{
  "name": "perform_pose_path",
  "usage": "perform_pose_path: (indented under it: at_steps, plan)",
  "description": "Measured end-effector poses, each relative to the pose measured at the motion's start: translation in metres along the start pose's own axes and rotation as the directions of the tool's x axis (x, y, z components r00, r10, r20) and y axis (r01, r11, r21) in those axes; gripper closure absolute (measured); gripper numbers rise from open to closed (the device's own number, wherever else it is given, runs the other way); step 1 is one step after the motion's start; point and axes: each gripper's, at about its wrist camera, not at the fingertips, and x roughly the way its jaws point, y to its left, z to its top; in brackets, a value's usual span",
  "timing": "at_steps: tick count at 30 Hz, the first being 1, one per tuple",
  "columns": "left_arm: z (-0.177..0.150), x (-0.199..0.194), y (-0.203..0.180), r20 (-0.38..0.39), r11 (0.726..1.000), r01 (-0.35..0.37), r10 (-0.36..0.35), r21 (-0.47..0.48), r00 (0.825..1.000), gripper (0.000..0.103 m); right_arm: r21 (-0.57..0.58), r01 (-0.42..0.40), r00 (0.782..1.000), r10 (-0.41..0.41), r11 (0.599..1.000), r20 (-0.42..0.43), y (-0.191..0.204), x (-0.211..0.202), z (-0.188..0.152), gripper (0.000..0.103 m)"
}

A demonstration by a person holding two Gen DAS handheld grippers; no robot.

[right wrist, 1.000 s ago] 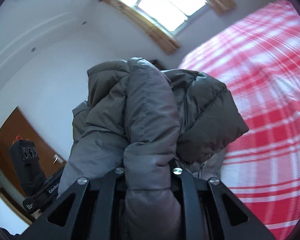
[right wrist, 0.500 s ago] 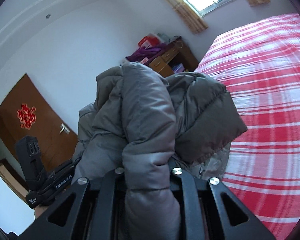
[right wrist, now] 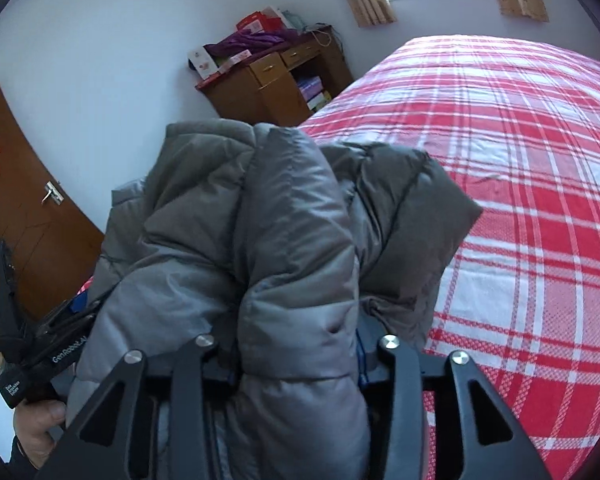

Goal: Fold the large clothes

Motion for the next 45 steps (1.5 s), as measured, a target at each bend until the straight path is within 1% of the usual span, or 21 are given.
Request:
perform_pose_path:
  at_steps: [4, 7, 15, 19, 21, 23, 24, 25, 27, 28, 30, 32, 34, 36, 37, 38, 41, 45]
  plan:
    - [0.000, 0.006, 0.002, -0.003, 1.000, 0.004, -0.004, -0.005, 1.000, 0.023, 0.007, 0.015, 1.000, -0.015, 1.000, 0.004, -0.004, -0.001, -0.001, 0.051]
    - [0.000, 0.008, 0.004, -0.008, 1.000, 0.008, -0.008, -0.018, 1.000, 0.020, 0.017, 0.020, 1.000, -0.021, 1.000, 0.003, -0.006, -0.001, -0.003, 0.048]
    - [0.000, 0.011, 0.006, -0.023, 0.999, 0.018, -0.019, -0.031, 1.000, 0.018, 0.008, 0.055, 0.998, -0.055, 0.998, -0.010, 0.002, 0.008, -0.004, 0.044]
    - [0.001, 0.008, 0.006, -0.032, 1.000, 0.010, -0.011, -0.029, 0.999, 0.018, 0.009, 0.070, 0.997, -0.070, 0.997, -0.027, 0.003, 0.011, -0.002, 0.041]
    - [0.005, -0.007, 0.008, -0.042, 0.999, -0.015, 0.014, -0.039, 0.999, 0.018, 0.002, 0.093, 0.995, -0.093, 0.996, -0.034, 0.004, 0.009, 0.000, 0.041]
    - [0.010, -0.036, 0.012, -0.003, 0.999, -0.017, 0.017, -0.052, 1.000, 0.018, -0.025, 0.143, 0.989, -0.143, 0.989, -0.026, 0.012, -0.002, 0.002, 0.041]
    - [0.013, -0.054, 0.013, 0.017, 0.999, -0.020, 0.021, -0.049, 1.000, 0.018, -0.040, 0.167, 0.986, -0.167, 0.985, -0.002, 0.019, -0.014, 0.005, 0.037]
    - [0.015, -0.069, 0.014, 0.033, 0.999, -0.023, 0.024, -0.045, 0.999, 0.018, -0.048, 0.182, 0.983, -0.181, 0.982, 0.017, 0.026, -0.026, 0.009, 0.029]
    - [0.019, -0.107, 0.016, 0.079, 0.999, -0.036, 0.039, -0.037, 0.996, 0.018, -0.063, 0.219, 0.974, -0.215, 0.974, 0.067, 0.038, -0.051, 0.012, 0.021]
    - [0.020, -0.121, 0.017, 0.094, 0.999, -0.036, 0.039, -0.038, 0.995, 0.018, -0.084, 0.244, 0.966, -0.234, 0.966, 0.111, 0.049, -0.073, 0.012, 0.020]
    - [0.019, -0.155, 0.018, 0.134, 0.999, -0.028, 0.034, -0.045, 0.990, 0.018, -0.107, 0.267, 0.955, -0.249, 0.958, 0.160, 0.066, -0.104, 0.008, 0.019]
    - [0.017, -0.186, 0.018, 0.177, 0.999, -0.013, 0.021, -0.050, 0.984, 0.018, -0.129, 0.257, 0.954, -0.230, 0.958, 0.190, 0.081, -0.133, 0.000, 0.018]
    - [0.015, -0.209, 0.016, 0.214, 0.998, 0.004, 0.008, -0.055, 0.977, 0.017, -0.158, 0.270, 0.945, -0.230, 0.950, 0.233, 0.098, -0.159, -0.011, 0.011]
    - [0.018, -0.224, 0.013, 0.237, 0.999, 0.022, -0.011, -0.041, 0.971, 0.016, -0.192, 0.291, 0.932, -0.233, 0.937, 0.276, 0.114, -0.178, -0.020, 0.010]
    - [0.019, -0.230, 0.012, 0.246, 0.999, 0.018, -0.009, -0.035, 0.969, 0.016, -0.205, 0.293, 0.929, -0.228, 0.934, 0.292, 0.122, -0.186, -0.023, 0.009]
    - [0.019, -0.237, 0.011, 0.259, 0.999, 0.014, -0.005, -0.035, 0.966, 0.016, -0.211, 0.292, 0.928, -0.222, 0.933, 0.301, 0.127, -0.191, -0.026, 0.009]
    - [0.020, -0.246, 0.012, 0.274, 0.998, 0.042, -0.030, -0.037, 0.961, 0.015, -0.218, 0.289, 0.921, -0.208, 0.932, 0.329, 0.139, -0.204, -0.029, 0.009]
    - [0.020, -0.250, 0.014, 0.288, 0.999, 0.034, -0.023, -0.031, 0.957, 0.015, -0.251, 0.299, 0.913, -0.199, 0.921, 0.357, 0.153, -0.214, -0.032, 0.009]
